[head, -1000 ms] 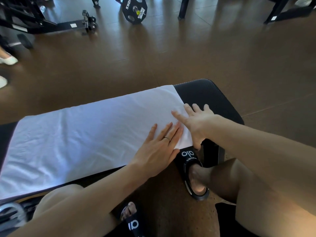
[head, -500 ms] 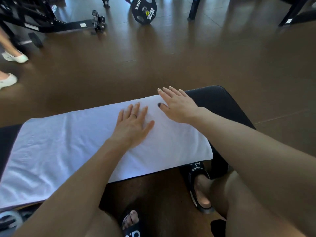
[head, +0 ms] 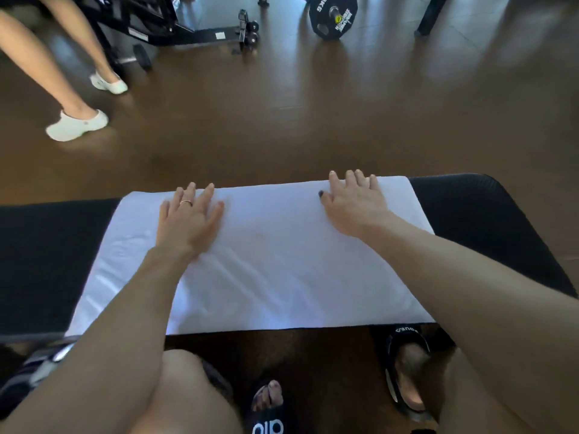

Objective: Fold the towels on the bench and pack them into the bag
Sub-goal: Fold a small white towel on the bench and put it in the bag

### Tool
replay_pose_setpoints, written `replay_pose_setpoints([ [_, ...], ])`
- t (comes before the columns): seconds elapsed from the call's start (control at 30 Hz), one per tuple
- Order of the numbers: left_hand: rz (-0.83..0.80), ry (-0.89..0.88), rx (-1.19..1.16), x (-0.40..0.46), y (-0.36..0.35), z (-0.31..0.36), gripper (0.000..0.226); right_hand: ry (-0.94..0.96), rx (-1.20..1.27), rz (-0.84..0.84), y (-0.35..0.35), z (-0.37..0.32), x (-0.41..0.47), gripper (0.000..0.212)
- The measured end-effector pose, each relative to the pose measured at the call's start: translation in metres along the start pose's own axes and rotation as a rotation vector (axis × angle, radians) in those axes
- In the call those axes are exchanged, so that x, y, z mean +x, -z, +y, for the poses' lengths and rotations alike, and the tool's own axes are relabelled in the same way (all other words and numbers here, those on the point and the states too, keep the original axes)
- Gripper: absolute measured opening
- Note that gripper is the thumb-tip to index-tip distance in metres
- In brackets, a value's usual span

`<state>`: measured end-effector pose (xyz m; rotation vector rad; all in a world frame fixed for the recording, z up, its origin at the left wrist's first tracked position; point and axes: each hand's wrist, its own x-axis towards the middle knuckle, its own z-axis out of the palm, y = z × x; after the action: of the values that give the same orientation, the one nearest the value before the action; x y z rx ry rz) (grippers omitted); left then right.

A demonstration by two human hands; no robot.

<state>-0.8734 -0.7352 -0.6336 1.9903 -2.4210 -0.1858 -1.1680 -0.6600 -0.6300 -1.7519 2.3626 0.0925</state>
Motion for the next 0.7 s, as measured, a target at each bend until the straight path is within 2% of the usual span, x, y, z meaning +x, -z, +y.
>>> replay_pose_setpoints([
  [0.03,-0.018,0.007,-0.046,-0.001,0.001,-0.009,0.056,-0.005,-0.007,0.041,-0.001,-0.010,0.000,0.064],
  [0.1,-0.008,-0.004,-0.144,0.002,0.003,-0.014,0.054,0.151,0.032,0.114,0.000,-0.040,-0.002,0.063],
  [0.17,0.021,0.008,-0.187,0.006,0.006,-0.018,0.054,0.323,0.107,0.087,0.000,-0.072,-0.004,0.060],
  [0.2,0.017,0.022,-0.167,0.008,0.007,-0.024,0.054,0.352,0.127,0.061,-0.002,-0.082,-0.004,0.059],
  [0.3,-0.038,0.031,-0.079,0.010,0.004,-0.055,0.054,0.315,0.082,0.045,-0.012,-0.085,-0.001,0.059],
  [0.57,-0.051,0.070,-0.016,0.015,0.008,-0.124,0.054,0.292,0.046,0.064,-0.015,-0.084,-0.003,0.060],
  [0.7,-0.071,0.095,0.018,0.004,0.018,-0.122,0.058,0.292,0.049,0.072,-0.017,-0.086,0.000,0.060],
])
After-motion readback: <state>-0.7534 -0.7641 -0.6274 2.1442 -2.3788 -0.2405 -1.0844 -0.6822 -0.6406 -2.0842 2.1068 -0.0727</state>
